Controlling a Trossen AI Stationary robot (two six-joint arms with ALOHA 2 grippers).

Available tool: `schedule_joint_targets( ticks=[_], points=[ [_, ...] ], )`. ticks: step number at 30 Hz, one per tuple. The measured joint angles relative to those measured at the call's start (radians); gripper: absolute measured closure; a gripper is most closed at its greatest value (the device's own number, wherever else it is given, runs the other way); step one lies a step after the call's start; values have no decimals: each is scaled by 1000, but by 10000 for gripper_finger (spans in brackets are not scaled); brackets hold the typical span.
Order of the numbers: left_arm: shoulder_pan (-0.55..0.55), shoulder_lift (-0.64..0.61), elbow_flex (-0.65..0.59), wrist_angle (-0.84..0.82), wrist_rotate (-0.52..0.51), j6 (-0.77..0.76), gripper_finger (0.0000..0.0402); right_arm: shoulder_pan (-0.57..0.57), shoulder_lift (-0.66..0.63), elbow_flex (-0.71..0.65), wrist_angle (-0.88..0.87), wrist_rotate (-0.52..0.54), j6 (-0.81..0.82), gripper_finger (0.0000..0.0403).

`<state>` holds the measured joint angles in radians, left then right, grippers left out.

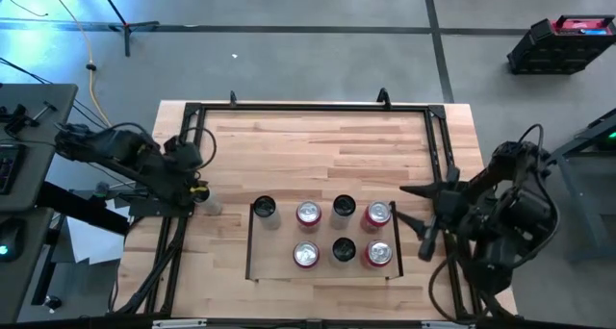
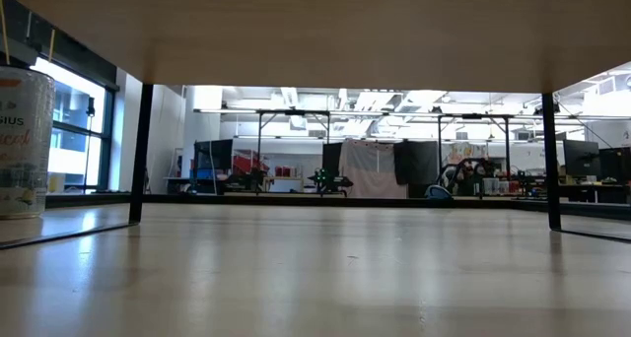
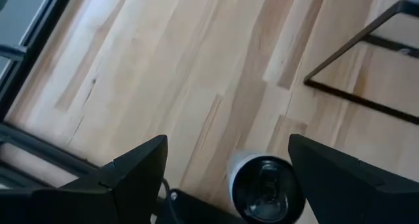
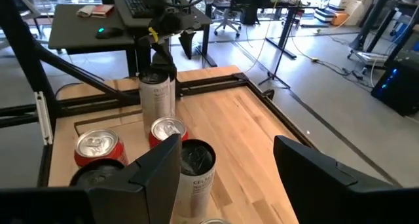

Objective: Place canned beverage on shelf
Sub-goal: Put the white yellow soda can on the shelf aligned with the white yellow soda can

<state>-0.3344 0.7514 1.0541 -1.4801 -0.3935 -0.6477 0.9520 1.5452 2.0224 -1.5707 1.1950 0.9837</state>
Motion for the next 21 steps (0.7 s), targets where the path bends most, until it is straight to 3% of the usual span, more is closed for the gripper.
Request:
schedule_joint_targets(
  ticks=[5,10,21],
  points=[
    [0,-5,-11,-95,2,-79,92,-5,0,-32,0,-17,82,174],
    [0,-22,-11,-69,85,-95,89,-5,0,-66,-2,-25,116,174],
    [0,-13,-11,-73,145,-165,57,-5,0,-75,17,-47,143,174]
  ],
)
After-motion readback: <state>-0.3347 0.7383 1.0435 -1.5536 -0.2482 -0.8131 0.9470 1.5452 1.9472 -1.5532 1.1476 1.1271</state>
